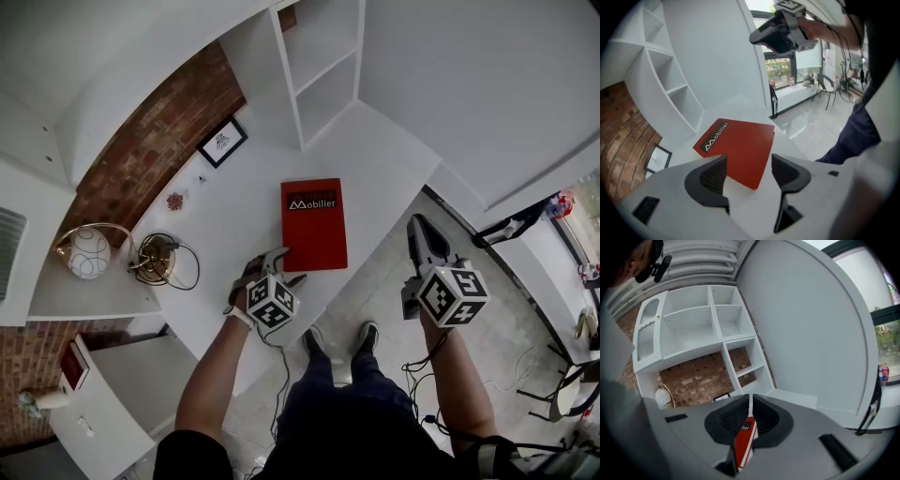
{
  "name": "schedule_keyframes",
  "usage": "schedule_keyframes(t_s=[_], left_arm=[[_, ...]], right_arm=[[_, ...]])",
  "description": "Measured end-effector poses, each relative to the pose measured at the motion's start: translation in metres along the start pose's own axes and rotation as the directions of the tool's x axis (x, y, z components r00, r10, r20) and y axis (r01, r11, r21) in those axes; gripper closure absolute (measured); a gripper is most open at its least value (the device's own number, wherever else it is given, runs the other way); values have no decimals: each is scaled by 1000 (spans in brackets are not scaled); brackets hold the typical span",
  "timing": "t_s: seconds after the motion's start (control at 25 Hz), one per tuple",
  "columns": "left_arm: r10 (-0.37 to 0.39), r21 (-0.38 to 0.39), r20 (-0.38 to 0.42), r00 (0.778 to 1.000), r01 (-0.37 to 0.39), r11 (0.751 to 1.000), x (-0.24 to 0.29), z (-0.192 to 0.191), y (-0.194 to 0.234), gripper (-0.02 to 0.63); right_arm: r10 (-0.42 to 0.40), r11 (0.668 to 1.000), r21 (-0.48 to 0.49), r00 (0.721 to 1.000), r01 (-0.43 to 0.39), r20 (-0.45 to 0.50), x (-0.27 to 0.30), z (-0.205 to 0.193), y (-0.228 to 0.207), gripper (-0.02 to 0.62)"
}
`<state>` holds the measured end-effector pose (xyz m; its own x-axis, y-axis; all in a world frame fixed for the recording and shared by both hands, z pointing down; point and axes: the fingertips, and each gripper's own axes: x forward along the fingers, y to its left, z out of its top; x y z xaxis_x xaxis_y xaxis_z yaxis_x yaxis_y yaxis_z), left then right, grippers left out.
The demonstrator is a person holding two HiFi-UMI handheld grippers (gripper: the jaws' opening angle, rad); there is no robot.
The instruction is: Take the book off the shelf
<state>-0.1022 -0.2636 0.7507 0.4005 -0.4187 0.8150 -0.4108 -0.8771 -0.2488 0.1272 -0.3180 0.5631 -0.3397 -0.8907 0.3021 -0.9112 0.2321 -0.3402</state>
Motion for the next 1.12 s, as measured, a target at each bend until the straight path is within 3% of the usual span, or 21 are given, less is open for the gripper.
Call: schedule_keyframes(t_s=[0.08, 0.16, 0.32, 0.4, 0.56, 0.84, 0.96, 1.12], left_arm=[[-4, -147, 73, 997, 15, 989, -25, 18, 6, 314], [20, -294, 172, 985, 32, 955, -53, 40, 16, 314], [172, -455, 327, 929, -5, 891, -113, 84, 49, 339], [290, -497, 358, 888, -82, 864, -144, 101, 71, 400], [483, -580, 410, 774, -188, 793, -203, 129, 104, 475], [638, -639, 489, 595, -254, 726, -277, 180, 124, 502], [666, -643, 508, 547, -274, 715, -300, 201, 125, 502], [677, -649, 520, 521, -275, 710, -319, 214, 123, 502]], right_arm=[[15, 999, -28, 1000, -15, 13, -2, 11, 6, 574], [26, 998, -56, 999, -24, 36, -4, 26, 12, 574], [48, 993, -110, 994, -37, 94, -13, 57, 24, 575], [67, 990, -134, 990, -49, 127, -17, 73, 34, 575], [102, 975, -215, 977, -61, 185, -29, 103, 56, 575], [134, 947, -319, 951, -40, 279, -51, 149, 83, 575], [140, 941, -339, 937, -25, 320, -63, 165, 92, 575], [184, 913, -407, 920, -29, 346, -74, 179, 107, 575]])
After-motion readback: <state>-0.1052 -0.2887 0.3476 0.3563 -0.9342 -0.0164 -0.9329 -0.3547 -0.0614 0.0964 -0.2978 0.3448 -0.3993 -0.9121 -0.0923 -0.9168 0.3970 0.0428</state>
